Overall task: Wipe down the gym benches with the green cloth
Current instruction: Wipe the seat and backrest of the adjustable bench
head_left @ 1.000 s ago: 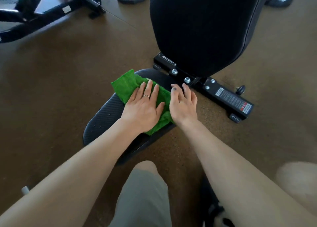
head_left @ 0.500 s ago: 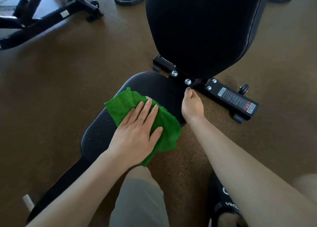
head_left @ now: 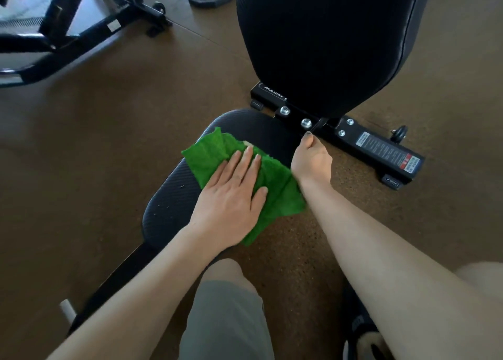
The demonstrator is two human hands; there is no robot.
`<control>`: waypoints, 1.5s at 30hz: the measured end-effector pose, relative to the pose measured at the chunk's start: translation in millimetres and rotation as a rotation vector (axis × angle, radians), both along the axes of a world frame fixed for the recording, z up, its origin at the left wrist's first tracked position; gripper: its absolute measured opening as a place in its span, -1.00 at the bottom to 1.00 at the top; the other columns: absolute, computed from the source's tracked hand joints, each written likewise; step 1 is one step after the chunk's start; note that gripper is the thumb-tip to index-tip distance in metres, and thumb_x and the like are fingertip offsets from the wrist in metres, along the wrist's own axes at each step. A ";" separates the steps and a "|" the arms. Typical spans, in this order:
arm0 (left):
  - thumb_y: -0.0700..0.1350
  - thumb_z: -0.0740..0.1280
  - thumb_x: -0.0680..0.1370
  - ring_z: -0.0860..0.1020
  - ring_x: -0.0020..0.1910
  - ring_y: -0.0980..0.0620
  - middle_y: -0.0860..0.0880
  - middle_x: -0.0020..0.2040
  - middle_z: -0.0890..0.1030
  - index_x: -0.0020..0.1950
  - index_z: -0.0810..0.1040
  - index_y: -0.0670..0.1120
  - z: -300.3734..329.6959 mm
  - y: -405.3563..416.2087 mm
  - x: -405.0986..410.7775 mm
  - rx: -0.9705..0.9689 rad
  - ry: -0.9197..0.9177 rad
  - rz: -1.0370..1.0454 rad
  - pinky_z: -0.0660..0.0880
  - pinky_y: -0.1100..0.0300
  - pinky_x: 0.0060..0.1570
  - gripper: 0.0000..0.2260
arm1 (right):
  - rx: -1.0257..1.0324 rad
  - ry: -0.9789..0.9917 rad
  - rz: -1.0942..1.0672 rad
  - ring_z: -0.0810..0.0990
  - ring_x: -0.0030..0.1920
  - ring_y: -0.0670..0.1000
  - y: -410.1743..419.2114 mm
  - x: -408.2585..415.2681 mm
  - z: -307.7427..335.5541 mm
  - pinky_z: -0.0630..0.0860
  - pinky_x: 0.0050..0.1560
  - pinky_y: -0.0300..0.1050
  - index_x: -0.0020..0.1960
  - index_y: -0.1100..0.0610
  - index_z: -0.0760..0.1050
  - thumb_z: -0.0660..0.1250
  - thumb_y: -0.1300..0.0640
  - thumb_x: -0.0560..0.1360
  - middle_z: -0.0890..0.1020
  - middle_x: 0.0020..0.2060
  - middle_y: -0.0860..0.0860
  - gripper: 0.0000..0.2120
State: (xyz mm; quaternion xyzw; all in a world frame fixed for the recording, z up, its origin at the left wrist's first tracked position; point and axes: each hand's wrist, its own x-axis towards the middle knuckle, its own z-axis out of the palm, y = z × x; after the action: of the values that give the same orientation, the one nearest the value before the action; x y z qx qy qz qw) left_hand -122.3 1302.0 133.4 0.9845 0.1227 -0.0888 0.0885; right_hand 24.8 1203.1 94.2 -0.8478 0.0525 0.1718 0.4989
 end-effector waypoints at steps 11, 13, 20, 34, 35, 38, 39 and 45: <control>0.13 -0.06 0.74 -0.12 0.69 0.02 0.01 0.72 -0.09 0.71 -0.04 -0.02 -12.4 40.0 105.6 -0.005 0.003 0.117 -0.18 0.08 0.63 -0.45 | 0.039 -0.045 -0.019 0.55 -0.01 0.15 -3.9 4.6 -8.8 0.33 -0.02 -0.03 0.00 0.13 0.56 -0.02 -0.08 0.74 0.59 -0.10 0.07 -0.55; 0.14 -0.05 0.74 -0.14 0.69 0.01 -0.01 0.72 -0.11 0.71 -0.06 -0.04 -8.2 28.4 87.2 -0.023 0.020 0.135 -0.19 0.07 0.63 -0.43 | 0.039 -0.027 0.002 0.55 0.03 0.17 -5.6 4.5 -5.8 0.31 0.00 -0.04 0.07 0.15 0.57 -0.02 -0.09 0.74 0.58 -0.06 0.08 -0.53; 0.21 -0.17 0.66 -0.14 0.68 0.07 0.07 0.71 -0.12 0.71 -0.06 0.05 4.5 7.5 -5.6 0.012 0.024 0.046 -0.20 0.12 0.62 -0.39 | 0.018 -0.003 -0.054 0.60 0.11 0.25 2.2 -8.7 1.0 0.53 0.15 0.14 0.24 0.10 0.55 -0.04 -0.11 0.74 0.65 0.07 0.15 -0.54; 0.14 -0.04 0.74 -0.12 0.69 0.02 0.01 0.71 -0.11 0.72 -0.05 -0.02 4.7 3.8 8.6 0.023 -0.011 0.127 -0.23 0.13 0.59 -0.43 | -0.054 -0.052 -0.069 0.60 0.14 0.26 3.5 -9.2 2.5 0.47 0.04 0.05 0.19 0.11 0.56 -0.02 -0.10 0.74 0.66 0.09 0.16 -0.55; 0.15 -0.05 0.74 -0.13 0.68 0.04 0.04 0.71 -0.12 0.72 -0.05 0.01 6.7 3.0 -2.2 0.022 0.006 0.113 -0.25 0.15 0.58 -0.43 | -0.060 -0.037 -0.070 0.59 0.17 0.26 4.2 -8.2 2.1 0.41 0.02 0.02 0.24 0.11 0.55 -0.03 -0.10 0.74 0.66 0.12 0.15 -0.55; 0.14 -0.05 0.74 -0.12 0.68 0.05 0.05 0.71 -0.10 0.71 -0.05 0.03 2.9 18.0 14.4 0.028 -0.009 0.125 -0.24 0.16 0.58 -0.45 | -0.080 -0.059 -0.102 0.59 0.15 0.24 5.8 -6.9 -1.1 0.36 -0.02 -0.01 0.23 0.11 0.57 -0.02 -0.10 0.74 0.66 0.10 0.14 -0.55; 0.12 -0.05 0.74 -0.10 0.69 0.03 0.03 0.71 -0.08 0.71 -0.03 0.01 -1.1 23.9 30.4 0.039 -0.028 0.137 -0.22 0.13 0.59 -0.45 | -0.091 -0.086 -0.114 0.60 0.12 0.24 6.6 -6.6 -3.3 0.36 -0.04 -0.02 0.19 0.12 0.58 0.00 -0.09 0.74 0.67 0.06 0.14 -0.56; 0.10 -0.08 0.74 -0.10 0.69 0.02 0.00 0.72 -0.05 0.72 -0.02 -0.02 -17.7 41.2 101.3 -0.005 -0.039 0.221 -0.16 0.06 0.64 -0.46 | -0.128 -0.133 -0.078 0.62 -0.02 0.23 4.1 -1.5 -10.2 0.53 0.00 0.11 0.01 0.15 0.54 -0.01 -0.09 0.73 0.65 -0.07 0.12 -0.56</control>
State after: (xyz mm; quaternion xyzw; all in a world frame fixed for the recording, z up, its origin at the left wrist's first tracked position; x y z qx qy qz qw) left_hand -21.0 1343.1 115.7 0.9662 0.2288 -0.0598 0.1025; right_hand 23.3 1207.2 84.0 -0.8848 0.0633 0.0920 0.4524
